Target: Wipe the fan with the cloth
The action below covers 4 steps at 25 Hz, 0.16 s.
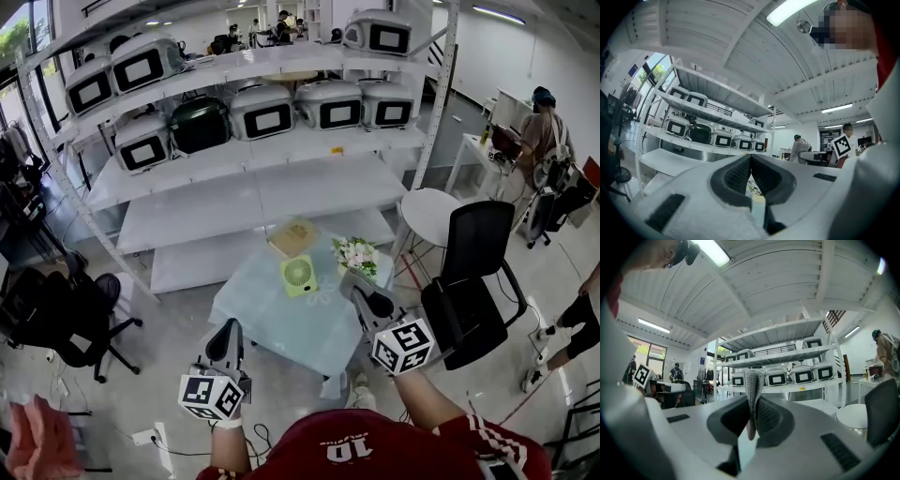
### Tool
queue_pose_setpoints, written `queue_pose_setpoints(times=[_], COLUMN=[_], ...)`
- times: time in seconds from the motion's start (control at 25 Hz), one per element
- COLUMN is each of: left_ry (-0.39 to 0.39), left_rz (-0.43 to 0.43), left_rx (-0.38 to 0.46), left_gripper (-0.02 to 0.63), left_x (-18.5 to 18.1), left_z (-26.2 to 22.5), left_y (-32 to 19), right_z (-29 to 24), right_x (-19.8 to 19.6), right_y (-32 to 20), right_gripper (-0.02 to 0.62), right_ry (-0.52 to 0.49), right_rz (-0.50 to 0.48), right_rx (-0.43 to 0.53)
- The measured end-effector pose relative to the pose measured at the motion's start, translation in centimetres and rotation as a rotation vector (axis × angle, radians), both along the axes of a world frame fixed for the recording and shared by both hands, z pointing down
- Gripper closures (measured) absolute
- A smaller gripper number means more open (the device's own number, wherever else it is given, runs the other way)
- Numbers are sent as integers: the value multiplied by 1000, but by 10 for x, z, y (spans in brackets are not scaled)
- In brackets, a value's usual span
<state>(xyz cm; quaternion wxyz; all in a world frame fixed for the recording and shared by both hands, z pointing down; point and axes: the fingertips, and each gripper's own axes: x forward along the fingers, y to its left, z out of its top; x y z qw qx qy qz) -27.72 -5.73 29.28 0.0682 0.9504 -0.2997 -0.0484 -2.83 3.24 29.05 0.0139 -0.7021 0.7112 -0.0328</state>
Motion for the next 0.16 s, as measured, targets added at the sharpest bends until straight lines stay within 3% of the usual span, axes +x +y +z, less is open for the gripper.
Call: queue_pose_setpoints(times=[0.16], left_ry=[1], left_rz=[1], left_rx=[-3], left_gripper=[600], left_x=[-4], left_z=[1], left_y=[-2], right_z=[-3], right_x=[-6], right_y=[-3], right_gripper=[577], right_ry=[3], right_rz=[-1], right_rx=[4])
